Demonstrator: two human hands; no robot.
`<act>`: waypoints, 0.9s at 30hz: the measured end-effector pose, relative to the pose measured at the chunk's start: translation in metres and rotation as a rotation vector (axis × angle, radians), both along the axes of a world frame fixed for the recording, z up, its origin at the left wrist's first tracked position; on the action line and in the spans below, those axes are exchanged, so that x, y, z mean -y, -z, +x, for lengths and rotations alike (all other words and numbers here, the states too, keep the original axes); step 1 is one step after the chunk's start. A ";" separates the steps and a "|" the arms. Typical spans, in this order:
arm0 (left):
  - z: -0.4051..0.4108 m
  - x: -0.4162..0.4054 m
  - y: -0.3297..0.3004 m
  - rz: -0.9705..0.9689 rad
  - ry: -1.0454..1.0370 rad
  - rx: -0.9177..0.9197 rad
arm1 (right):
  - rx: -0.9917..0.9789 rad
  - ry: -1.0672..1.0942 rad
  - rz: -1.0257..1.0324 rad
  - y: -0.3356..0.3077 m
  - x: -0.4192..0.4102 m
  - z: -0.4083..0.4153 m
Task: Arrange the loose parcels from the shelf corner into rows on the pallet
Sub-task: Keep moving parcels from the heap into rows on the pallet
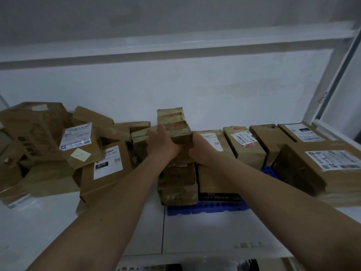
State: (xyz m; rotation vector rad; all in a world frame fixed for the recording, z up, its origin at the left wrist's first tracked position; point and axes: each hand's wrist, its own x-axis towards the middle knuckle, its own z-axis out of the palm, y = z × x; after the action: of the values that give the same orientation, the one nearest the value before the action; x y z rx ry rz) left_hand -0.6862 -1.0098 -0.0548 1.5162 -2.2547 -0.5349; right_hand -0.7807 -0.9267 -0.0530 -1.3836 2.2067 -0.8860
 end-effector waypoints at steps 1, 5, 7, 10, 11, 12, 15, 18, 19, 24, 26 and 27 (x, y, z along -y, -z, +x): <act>0.001 0.000 -0.002 0.007 0.017 0.007 | -0.020 -0.003 -0.006 -0.002 -0.001 0.001; 0.013 -0.006 -0.006 0.025 0.063 0.019 | -0.128 -0.010 -0.029 -0.008 -0.010 0.008; 0.023 -0.013 -0.008 -0.019 0.052 0.020 | -0.209 0.033 -0.029 -0.009 -0.015 0.014; 0.045 -0.024 -0.014 -0.155 0.068 0.098 | -0.539 0.033 -0.062 -0.011 -0.023 0.023; 0.054 -0.028 -0.016 -0.213 0.086 0.142 | -0.648 0.011 -0.090 -0.012 -0.025 0.028; 0.064 -0.033 -0.018 -0.259 0.088 0.178 | -0.723 -0.020 -0.114 -0.014 -0.028 0.033; 0.094 -0.046 -0.021 -0.260 -0.003 0.261 | -0.815 -0.140 -0.153 -0.018 -0.036 0.051; 0.124 -0.064 -0.022 -0.230 -0.105 0.342 | -0.853 -0.229 -0.182 -0.017 -0.048 0.071; 0.135 -0.072 -0.021 -0.222 -0.126 0.352 | -0.836 -0.258 -0.180 -0.015 -0.052 0.077; 0.185 -0.121 -0.008 -0.157 -0.226 0.441 | -0.740 -0.416 -0.097 0.001 -0.076 0.107; 0.203 -0.139 -0.002 -0.142 -0.261 0.499 | -0.735 -0.455 -0.072 0.009 -0.083 0.118; 0.211 -0.146 0.000 -0.130 -0.267 0.515 | -0.735 -0.464 -0.062 0.013 -0.087 0.123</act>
State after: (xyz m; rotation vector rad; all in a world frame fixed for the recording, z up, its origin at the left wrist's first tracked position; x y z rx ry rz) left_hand -0.4754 -0.8634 -0.0547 2.0183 -2.3178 0.0949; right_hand -0.6576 -0.8398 -0.0659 -2.4059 2.1459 -0.2943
